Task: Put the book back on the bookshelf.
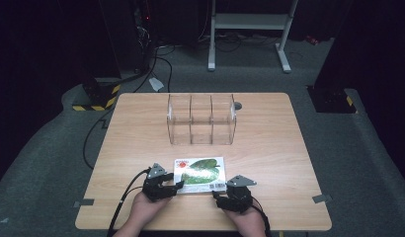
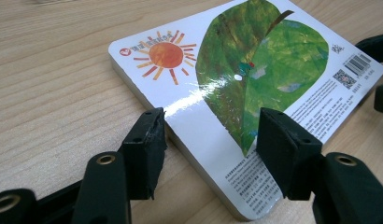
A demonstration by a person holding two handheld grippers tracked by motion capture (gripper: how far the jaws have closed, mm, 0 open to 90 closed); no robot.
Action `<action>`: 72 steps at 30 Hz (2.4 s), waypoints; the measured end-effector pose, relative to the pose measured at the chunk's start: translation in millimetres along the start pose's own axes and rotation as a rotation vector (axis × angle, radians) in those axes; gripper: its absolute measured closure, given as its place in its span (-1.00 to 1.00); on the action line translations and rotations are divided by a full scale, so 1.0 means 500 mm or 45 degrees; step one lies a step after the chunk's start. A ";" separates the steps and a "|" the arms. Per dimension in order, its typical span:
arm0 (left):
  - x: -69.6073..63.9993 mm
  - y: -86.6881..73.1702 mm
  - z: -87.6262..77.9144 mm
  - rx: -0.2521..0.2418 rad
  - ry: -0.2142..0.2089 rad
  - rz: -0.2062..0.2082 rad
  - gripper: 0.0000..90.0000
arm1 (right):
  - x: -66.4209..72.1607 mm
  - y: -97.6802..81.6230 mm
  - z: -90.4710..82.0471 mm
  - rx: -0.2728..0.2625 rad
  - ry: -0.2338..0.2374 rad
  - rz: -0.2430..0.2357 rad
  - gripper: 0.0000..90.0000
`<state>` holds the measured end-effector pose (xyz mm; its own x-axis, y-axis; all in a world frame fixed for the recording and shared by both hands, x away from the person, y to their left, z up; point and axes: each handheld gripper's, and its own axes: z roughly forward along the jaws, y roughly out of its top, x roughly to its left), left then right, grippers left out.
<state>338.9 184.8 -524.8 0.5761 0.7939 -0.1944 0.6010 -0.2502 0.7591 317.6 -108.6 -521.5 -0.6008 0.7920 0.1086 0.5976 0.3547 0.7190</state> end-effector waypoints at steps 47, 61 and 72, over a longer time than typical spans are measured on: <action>-0.033 0.036 -0.082 -0.312 0.016 0.160 0.07 | 0.035 -0.006 -0.003 -0.012 0.029 -0.027 -0.38; -0.025 0.036 -0.080 -0.312 -0.019 0.116 0.05 | 0.042 -0.001 0.000 -0.068 -0.051 0.000 -0.20; -0.003 0.046 -0.044 -0.217 -0.116 -0.016 -0.08 | 0.044 -0.002 0.001 -0.060 -0.046 0.007 -0.18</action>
<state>339.4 190.3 -493.4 0.6214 0.7411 -0.2541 0.5104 -0.1368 0.8490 304.3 -91.3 -520.3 -0.5772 0.8118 0.0885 0.5748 0.3269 0.7501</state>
